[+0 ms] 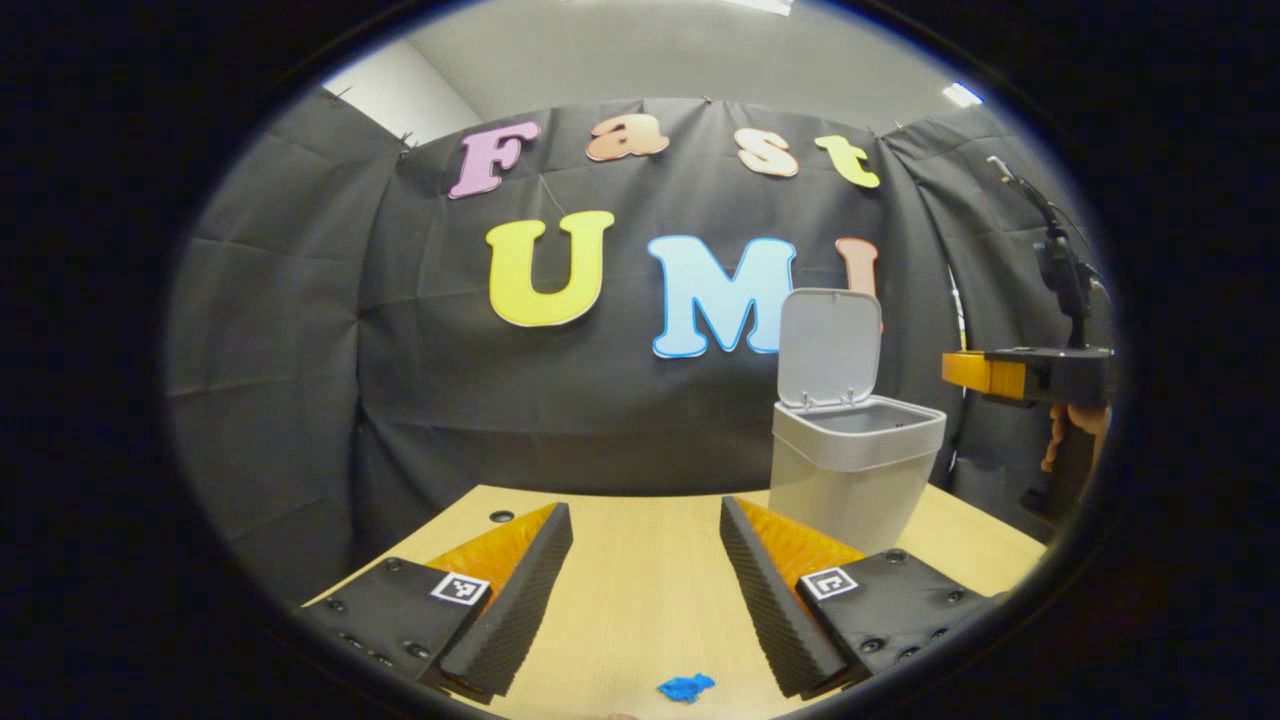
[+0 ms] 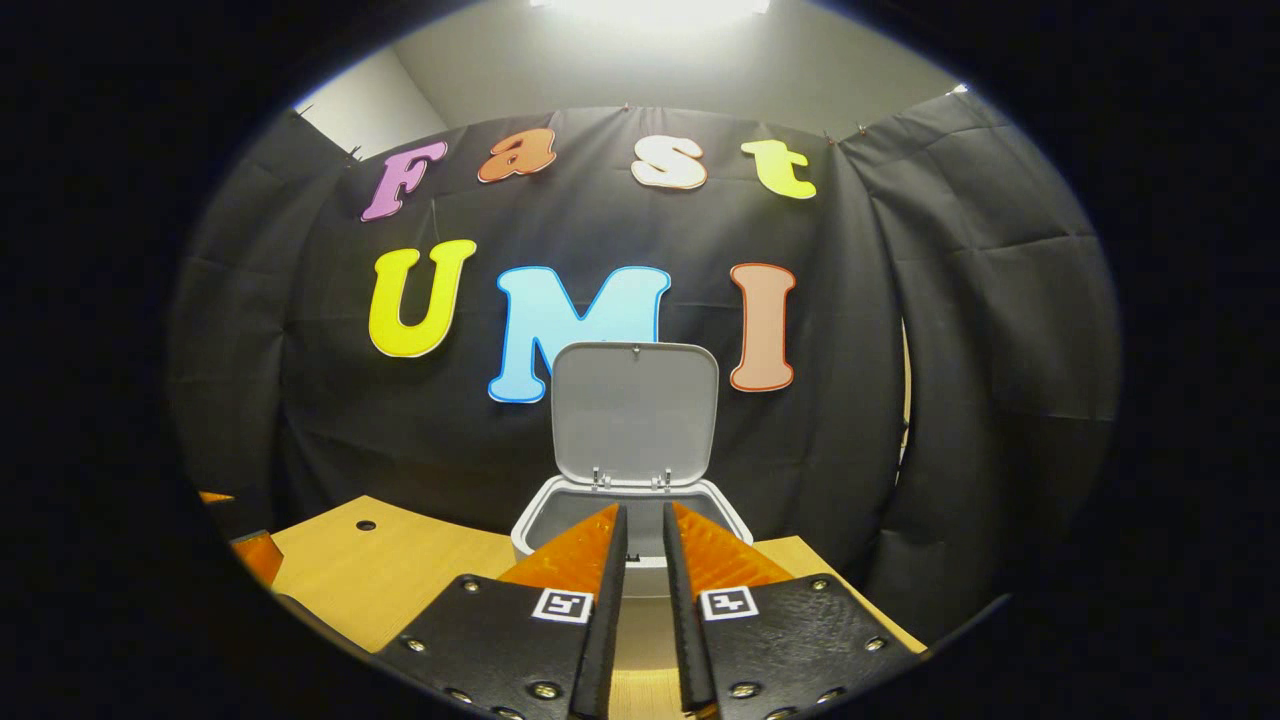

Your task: Press the lid of the desktop garbage bin to open it, pick up the crumpled paper on the desktop and throw it into the bin, then pick up the pop can on the desktop and drop it into the bin, and finally close the garbage bin lid.

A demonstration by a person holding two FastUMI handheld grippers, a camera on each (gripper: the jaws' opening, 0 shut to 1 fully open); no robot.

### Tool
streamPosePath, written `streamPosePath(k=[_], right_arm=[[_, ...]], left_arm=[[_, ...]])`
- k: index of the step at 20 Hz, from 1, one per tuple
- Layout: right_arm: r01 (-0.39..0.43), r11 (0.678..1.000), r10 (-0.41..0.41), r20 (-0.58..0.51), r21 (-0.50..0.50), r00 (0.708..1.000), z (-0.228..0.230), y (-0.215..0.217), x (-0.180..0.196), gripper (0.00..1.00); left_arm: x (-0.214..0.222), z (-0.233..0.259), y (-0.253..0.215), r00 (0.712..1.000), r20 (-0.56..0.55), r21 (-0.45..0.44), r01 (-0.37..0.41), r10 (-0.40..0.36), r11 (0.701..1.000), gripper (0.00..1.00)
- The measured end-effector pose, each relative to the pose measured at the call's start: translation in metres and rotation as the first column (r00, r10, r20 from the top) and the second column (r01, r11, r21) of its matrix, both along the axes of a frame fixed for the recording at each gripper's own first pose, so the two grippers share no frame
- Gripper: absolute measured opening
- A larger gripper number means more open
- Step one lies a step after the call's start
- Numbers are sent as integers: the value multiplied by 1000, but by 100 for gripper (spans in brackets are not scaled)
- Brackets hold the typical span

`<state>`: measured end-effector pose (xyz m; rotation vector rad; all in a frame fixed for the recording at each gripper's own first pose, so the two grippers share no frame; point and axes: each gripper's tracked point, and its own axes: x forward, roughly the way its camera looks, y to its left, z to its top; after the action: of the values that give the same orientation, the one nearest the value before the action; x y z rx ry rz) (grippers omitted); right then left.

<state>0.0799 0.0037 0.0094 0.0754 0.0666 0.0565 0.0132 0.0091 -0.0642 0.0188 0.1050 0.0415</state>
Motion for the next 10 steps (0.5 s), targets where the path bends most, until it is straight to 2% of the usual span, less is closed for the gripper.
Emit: streamPosePath(k=[2,3,6,8,9,10], right_arm=[[6,1000,-6,-8,3,1000,-4,0,-8,31],[8,1000,-8,-13,7,1000,-6,0,-13,33],[17,1000,-17,-11,2,1000,-9,0,-21,33],[8,1000,-8,-22,-4,1000,-14,3,-28,63],[6,1000,-6,-27,-5,1000,-15,3,-31,69],[7,1000,-7,-33,-4,999,-17,3,-33,69]], left_arm=[[0,-15,-3,1000,-25,1,17,-17,1000,98],[-1,-24,-5,999,-46,0,23,-23,1000,100],[-4,-53,-9,994,-100,-1,40,-40,999,100],[-8,-75,-13,989,-138,-16,55,-57,998,100],[-10,-87,-14,986,-157,-22,59,-62,998,100],[-12,-97,-14,983,-174,-23,62,-65,998,100]])
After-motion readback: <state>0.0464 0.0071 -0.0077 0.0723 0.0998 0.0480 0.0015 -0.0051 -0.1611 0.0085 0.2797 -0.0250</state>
